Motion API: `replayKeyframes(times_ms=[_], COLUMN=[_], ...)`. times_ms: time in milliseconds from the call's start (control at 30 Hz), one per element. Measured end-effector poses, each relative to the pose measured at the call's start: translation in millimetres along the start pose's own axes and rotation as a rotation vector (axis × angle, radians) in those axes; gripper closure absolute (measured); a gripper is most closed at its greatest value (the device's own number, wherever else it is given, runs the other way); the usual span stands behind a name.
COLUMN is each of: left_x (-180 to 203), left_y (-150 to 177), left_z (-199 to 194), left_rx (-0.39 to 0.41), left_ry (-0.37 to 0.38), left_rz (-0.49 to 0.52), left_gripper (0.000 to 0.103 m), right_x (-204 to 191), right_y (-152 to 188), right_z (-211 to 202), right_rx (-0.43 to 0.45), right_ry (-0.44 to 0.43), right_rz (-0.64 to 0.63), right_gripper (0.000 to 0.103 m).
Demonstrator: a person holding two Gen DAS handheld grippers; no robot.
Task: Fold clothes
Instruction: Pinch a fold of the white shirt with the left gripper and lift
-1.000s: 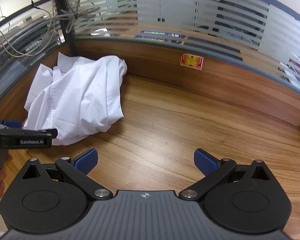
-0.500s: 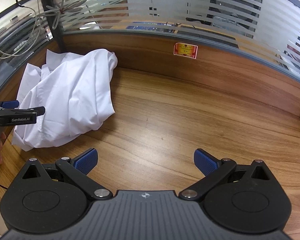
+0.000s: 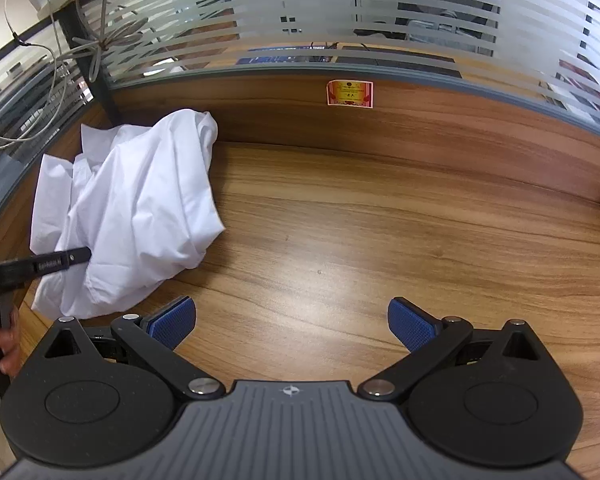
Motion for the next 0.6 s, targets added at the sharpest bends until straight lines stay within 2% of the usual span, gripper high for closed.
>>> replayKeyframes(times_ms=[200, 500, 600], left_x=[38, 110, 129], left_y=[18, 36, 40], left_z=[-7, 6, 9], left_rx=[-0.029, -0.122, -0.152], left_ry=[0.117, 0.345, 0.391], left_rz=[0.075, 0.197, 0.274], left_gripper=[0.096, 0.096, 0.093], right_x=[-10, -14, -13], right_y=[-3, -2, 0], right_z=[-6, -17, -20], right_rx=[0.039, 0.07, 0.075], right_ry=[-0.046, -0.051, -0.048], right_rz=[-0.048, -0.074, -0.071], right_gripper=[0.0, 0.0, 0.0])
Point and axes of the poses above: each gripper's, at about its wrist camera, not at the fingertips, and z roughly the way its jaws point, x to its right, y to its underside, the point moved 2 cm from there along z, roughly the way its jaws point, and after that the axes turned 14 degrees about y, right-handed, at the moved point
